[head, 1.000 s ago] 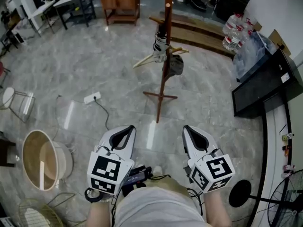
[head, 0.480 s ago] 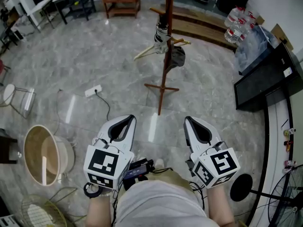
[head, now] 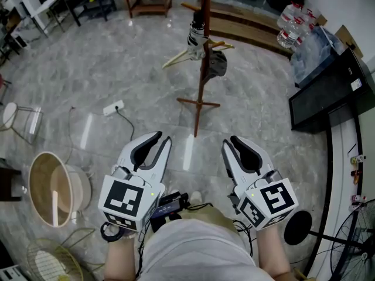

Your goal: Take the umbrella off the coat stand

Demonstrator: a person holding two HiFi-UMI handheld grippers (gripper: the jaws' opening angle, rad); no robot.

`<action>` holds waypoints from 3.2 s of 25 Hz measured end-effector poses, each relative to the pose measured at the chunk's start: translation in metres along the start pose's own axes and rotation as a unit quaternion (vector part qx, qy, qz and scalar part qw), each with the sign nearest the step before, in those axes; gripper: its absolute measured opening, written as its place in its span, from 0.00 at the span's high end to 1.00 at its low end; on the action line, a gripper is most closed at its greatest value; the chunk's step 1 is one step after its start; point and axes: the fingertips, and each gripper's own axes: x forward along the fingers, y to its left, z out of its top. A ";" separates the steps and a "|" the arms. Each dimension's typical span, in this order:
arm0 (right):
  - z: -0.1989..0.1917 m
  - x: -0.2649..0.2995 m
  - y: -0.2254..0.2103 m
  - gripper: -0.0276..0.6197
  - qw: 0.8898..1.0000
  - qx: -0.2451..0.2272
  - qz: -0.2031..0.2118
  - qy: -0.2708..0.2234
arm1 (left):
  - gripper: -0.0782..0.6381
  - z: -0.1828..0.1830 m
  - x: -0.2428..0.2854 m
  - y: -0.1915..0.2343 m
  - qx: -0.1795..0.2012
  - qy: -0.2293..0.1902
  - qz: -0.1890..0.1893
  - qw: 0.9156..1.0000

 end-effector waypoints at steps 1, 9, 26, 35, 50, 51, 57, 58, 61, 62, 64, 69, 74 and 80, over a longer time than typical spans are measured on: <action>0.000 -0.001 -0.001 0.84 1.000 0.000 0.001 -0.001 | 0.79 0.001 0.001 -0.001 0.002 -0.001 0.001 1.000; 0.004 -0.007 -0.017 0.82 1.000 0.005 0.005 -0.008 | 0.77 0.009 0.006 -0.010 0.003 -0.003 0.014 1.000; -0.011 -0.024 -0.036 0.82 1.000 -0.005 0.023 -0.001 | 0.76 -0.011 0.011 -0.037 0.005 0.029 0.030 0.999; -0.018 -0.011 -0.044 0.82 1.000 -0.004 0.018 0.005 | 0.76 -0.018 0.029 -0.027 0.005 0.050 0.023 0.998; 0.010 0.066 -0.079 0.81 1.000 0.003 -0.002 0.015 | 0.76 0.012 0.107 0.030 0.017 0.059 -0.011 0.998; 0.013 0.071 -0.081 0.81 1.000 0.005 -0.003 0.016 | 0.76 0.013 0.111 0.035 0.019 0.060 -0.014 0.998; 0.030 0.107 -0.088 0.81 1.000 0.007 -0.010 0.017 | 0.77 0.032 0.136 0.064 0.017 0.049 -0.033 0.998; 0.033 0.113 -0.089 0.81 1.000 0.007 -0.011 0.017 | 0.77 0.035 0.140 0.069 0.016 0.049 -0.035 0.998; 0.041 0.130 -0.092 0.81 1.000 0.006 -0.014 0.017 | 0.77 0.040 0.150 0.083 0.019 0.044 -0.042 0.998; 0.044 0.135 -0.093 0.81 1.000 0.004 -0.015 0.018 | 0.77 0.042 0.154 0.088 0.020 0.044 -0.043 0.998; 0.047 0.144 -0.095 0.81 1.000 0.002 -0.017 0.020 | 0.77 0.046 0.161 0.095 0.018 0.047 -0.045 0.998; 0.051 0.164 -0.102 0.80 0.999 0.007 -0.025 0.024 | 0.77 0.051 0.178 0.114 0.019 0.051 -0.051 0.997; 0.061 0.185 -0.110 0.80 0.999 0.009 -0.032 0.017 | 0.75 0.058 0.195 0.133 0.019 0.053 -0.052 0.997; 0.070 0.209 -0.117 0.80 0.999 0.009 -0.041 0.010 | 0.74 0.065 0.213 0.152 0.013 0.049 -0.063 0.997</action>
